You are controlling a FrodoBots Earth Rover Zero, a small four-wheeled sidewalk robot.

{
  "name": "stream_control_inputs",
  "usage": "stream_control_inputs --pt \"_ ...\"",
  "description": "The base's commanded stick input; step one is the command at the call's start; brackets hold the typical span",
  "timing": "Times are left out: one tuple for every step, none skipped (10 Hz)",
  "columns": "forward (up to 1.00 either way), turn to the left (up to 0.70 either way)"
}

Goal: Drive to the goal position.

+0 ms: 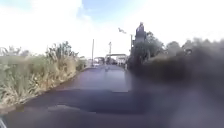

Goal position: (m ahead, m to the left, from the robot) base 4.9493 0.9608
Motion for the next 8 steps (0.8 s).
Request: stream_control_inputs --pt "0.96 0.0" --pt "0.96 0.0" --pt "0.96 0.0" --pt "0.98 0.0" --pt "1.0 0.0" --pt "1.0 0.0" --pt "1.0 0.0" --pt "1.0 0.0"
